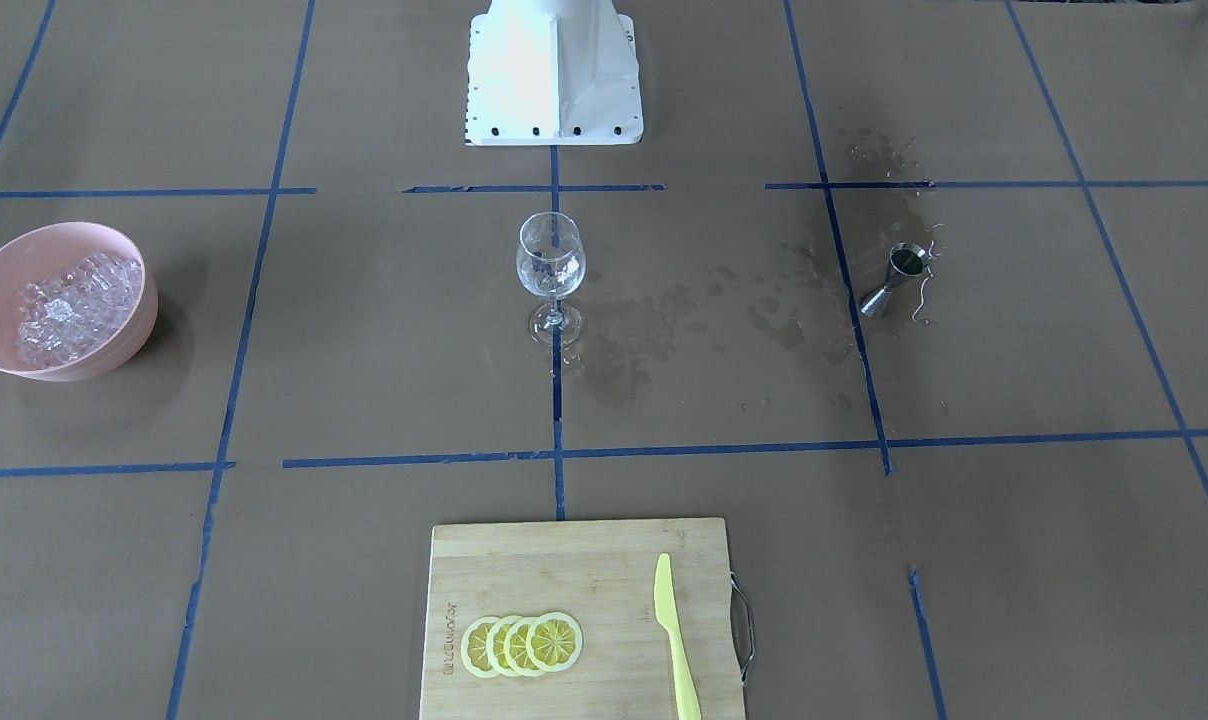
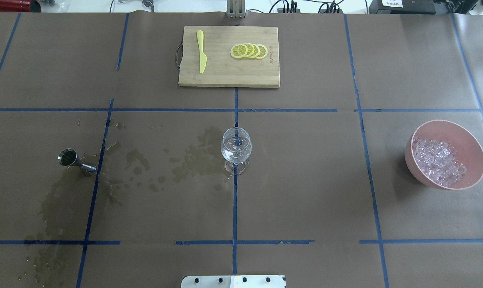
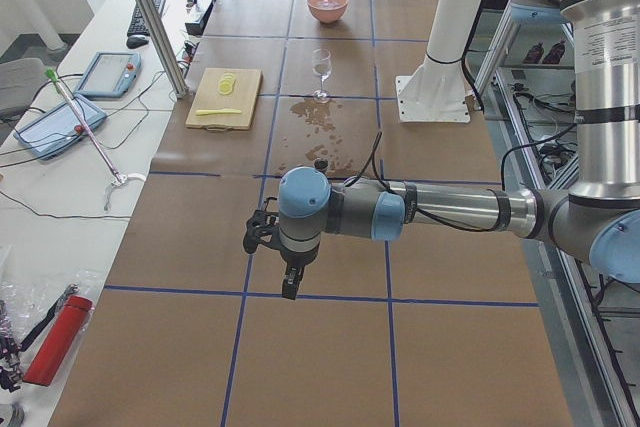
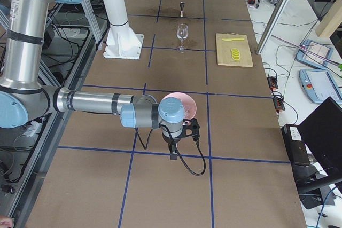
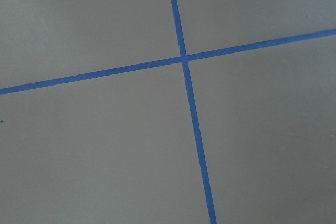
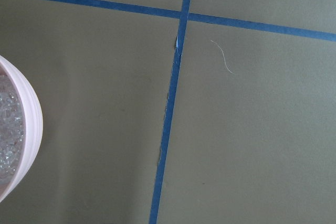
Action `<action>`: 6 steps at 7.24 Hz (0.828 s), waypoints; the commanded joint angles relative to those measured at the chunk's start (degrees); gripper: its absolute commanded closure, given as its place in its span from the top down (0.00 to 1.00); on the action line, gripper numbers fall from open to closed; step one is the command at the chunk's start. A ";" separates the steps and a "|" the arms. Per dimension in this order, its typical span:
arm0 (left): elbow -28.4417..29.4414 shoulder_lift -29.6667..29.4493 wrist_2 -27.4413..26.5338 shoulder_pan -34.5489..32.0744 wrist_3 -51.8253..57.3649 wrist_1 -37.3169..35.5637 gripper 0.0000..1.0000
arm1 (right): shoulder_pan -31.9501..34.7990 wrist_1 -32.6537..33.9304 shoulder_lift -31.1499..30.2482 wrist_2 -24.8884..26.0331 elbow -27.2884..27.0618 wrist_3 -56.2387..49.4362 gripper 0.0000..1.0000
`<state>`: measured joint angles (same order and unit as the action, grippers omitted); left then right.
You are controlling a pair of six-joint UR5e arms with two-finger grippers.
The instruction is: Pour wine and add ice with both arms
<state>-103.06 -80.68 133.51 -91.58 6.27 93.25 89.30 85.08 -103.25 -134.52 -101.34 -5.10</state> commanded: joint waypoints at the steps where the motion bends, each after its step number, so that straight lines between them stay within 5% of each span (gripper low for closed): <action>1: -0.73 -0.09 0.09 0.00 0.06 0.09 1.00 | 0.00 0.00 -0.02 -0.04 -0.09 0.00 1.00; 6: -1.00 -0.18 -0.26 0.00 0.06 3.41 1.00 | -0.09 -0.09 0.15 0.13 -5.69 0.62 1.00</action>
<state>-103.94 -80.82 133.19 -91.58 6.24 94.92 89.28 85.00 -103.14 -134.45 -104.53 -4.78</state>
